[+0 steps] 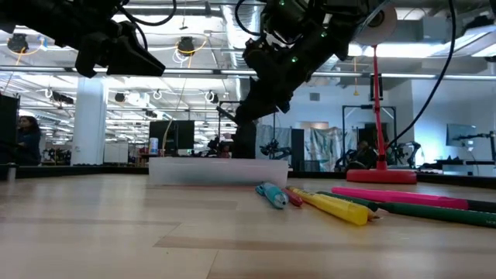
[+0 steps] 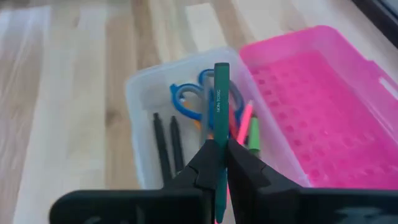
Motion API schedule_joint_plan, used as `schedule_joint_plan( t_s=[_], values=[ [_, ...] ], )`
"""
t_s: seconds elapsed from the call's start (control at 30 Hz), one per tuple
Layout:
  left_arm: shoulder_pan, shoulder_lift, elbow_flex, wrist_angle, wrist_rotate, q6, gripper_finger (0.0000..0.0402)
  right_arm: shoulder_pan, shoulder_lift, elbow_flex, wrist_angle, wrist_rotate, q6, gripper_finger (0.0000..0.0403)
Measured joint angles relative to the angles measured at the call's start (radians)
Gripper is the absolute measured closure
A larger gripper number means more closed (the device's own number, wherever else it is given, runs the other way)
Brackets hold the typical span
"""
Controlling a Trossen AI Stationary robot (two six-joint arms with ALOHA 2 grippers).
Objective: Pick & place school supplies into a supply box
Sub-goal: Put the green crayon into the pink supply box, then put the blue pen into the pink supply box
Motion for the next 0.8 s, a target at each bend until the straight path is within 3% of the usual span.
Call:
schedule_joint_plan(
  t_s=[0.23,0.53,0.8],
  values=[
    [0.001,0.0,0.0,-0.002,0.0,0.0,0.0272,-0.005,0.08,0.017,0.062,-0.023,0.045,0.0392],
    [0.002,0.0,0.0,-0.006,0.005,0.004,0.0272,-0.018,0.179,0.119,-0.034,-0.017,0.052,0.0387],
    [0.002,0.0,0.0,-0.008,0.068,-0.007,0.0272,-0.016,0.166,0.13,-0.076,-0.015,0.049,0.0305]
  ],
)
